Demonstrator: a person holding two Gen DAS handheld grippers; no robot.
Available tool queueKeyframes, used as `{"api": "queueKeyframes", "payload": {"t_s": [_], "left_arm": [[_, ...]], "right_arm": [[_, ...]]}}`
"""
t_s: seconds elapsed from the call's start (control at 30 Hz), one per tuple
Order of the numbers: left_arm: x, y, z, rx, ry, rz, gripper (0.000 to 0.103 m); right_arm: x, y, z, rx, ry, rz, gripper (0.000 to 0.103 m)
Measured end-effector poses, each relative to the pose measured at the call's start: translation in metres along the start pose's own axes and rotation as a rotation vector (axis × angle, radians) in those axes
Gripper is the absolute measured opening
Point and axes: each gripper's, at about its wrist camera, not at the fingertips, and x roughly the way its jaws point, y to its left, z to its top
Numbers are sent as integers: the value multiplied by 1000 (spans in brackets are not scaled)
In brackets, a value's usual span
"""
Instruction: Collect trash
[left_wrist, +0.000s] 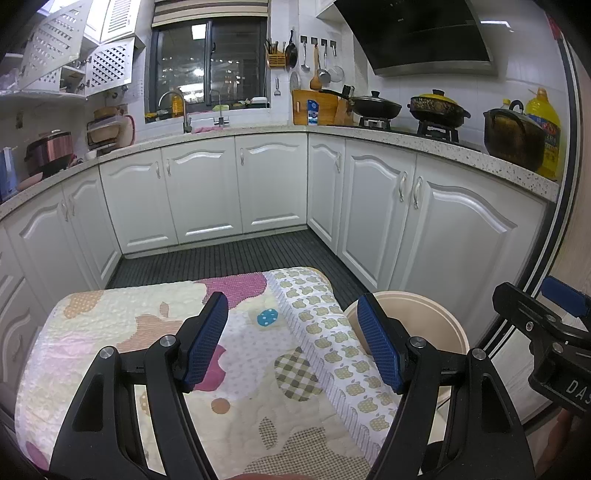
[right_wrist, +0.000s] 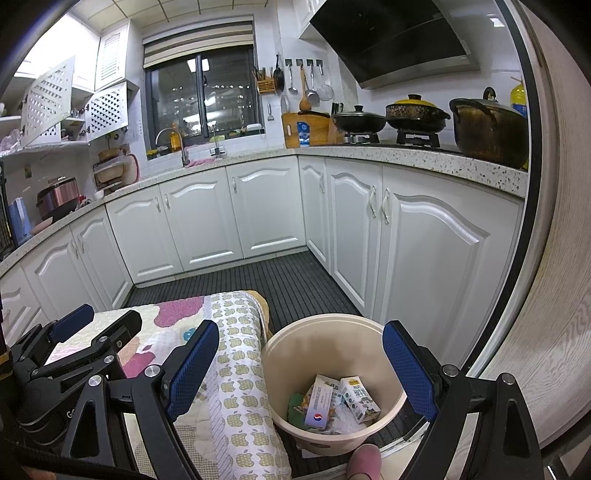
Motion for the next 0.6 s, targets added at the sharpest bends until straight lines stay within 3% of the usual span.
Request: {"api": "queueKeyframes", "payload": {"t_s": [0.6], "left_arm": [[0,-4,1,10,5,-7,72]], "right_arm": [[3,-4,-2,-1,12,-2,89]]}}
